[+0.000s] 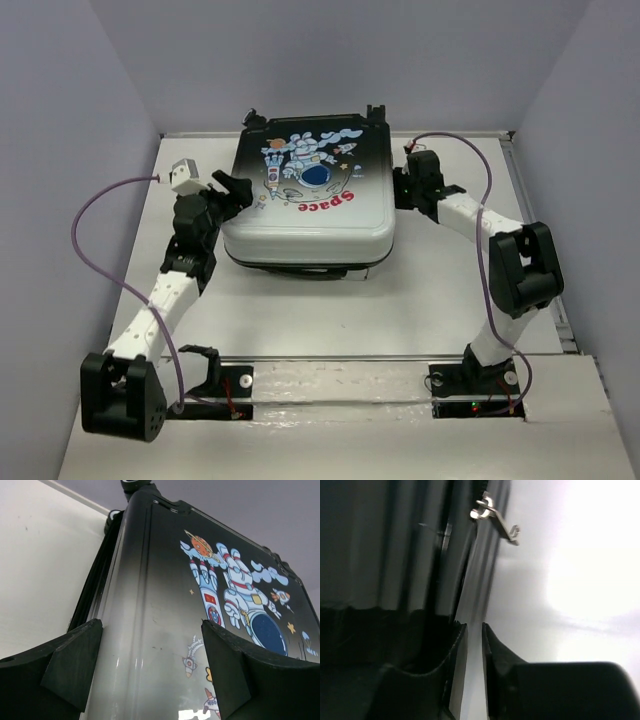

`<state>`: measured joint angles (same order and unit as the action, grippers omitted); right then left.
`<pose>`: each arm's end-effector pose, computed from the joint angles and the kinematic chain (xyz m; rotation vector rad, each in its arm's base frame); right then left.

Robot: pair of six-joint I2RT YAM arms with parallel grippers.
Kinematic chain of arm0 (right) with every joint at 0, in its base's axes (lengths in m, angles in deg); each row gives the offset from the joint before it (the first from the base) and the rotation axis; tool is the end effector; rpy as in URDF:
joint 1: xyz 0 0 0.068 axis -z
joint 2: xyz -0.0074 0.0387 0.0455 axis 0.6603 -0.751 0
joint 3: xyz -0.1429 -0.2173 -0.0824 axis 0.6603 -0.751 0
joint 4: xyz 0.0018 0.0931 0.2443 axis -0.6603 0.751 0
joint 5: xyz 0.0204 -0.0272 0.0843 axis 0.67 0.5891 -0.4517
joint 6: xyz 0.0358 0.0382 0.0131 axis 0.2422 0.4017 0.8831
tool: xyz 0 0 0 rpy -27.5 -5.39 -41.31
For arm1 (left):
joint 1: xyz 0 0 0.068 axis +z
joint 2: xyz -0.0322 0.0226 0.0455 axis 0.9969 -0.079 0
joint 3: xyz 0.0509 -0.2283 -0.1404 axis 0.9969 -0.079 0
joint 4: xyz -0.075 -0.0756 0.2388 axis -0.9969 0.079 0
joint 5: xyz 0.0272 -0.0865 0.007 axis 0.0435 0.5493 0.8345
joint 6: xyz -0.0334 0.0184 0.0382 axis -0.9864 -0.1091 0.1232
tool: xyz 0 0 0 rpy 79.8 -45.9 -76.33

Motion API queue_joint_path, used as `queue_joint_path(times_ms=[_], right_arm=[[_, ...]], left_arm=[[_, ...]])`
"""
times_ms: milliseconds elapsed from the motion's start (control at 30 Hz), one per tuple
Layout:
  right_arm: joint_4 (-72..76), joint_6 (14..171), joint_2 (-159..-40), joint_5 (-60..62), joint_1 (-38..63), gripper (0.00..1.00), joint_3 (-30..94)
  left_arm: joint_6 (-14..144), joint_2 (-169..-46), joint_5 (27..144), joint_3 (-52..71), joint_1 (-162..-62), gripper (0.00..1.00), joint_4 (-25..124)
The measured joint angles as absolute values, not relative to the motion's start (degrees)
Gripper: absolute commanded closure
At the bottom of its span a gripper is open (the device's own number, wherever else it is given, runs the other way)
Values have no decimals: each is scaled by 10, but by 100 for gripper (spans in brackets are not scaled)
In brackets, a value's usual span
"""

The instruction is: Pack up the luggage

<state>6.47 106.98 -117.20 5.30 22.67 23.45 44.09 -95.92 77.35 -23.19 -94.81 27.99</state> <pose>0.3674 0.1258 0.2294 0.0197 2.2521 0.4337 0.2577 -0.0426 0.3041 -0.3168 1.5778 -0.5704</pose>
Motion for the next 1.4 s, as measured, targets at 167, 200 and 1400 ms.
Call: queue_joint_path(times_ms=[167, 200, 1400], right_arm=[[130, 1028, -1216, 48, 235, 46, 317], [139, 1023, -1213, 52, 236, 42, 320], [-9, 1118, -607, -8, 16, 53, -230]], left_arm=[[434, -856, 713, -283, -982, 11, 327], [435, -848, 706, -283, -988, 11, 339], [463, -694, 758, -244, -1018, 1, 618]])
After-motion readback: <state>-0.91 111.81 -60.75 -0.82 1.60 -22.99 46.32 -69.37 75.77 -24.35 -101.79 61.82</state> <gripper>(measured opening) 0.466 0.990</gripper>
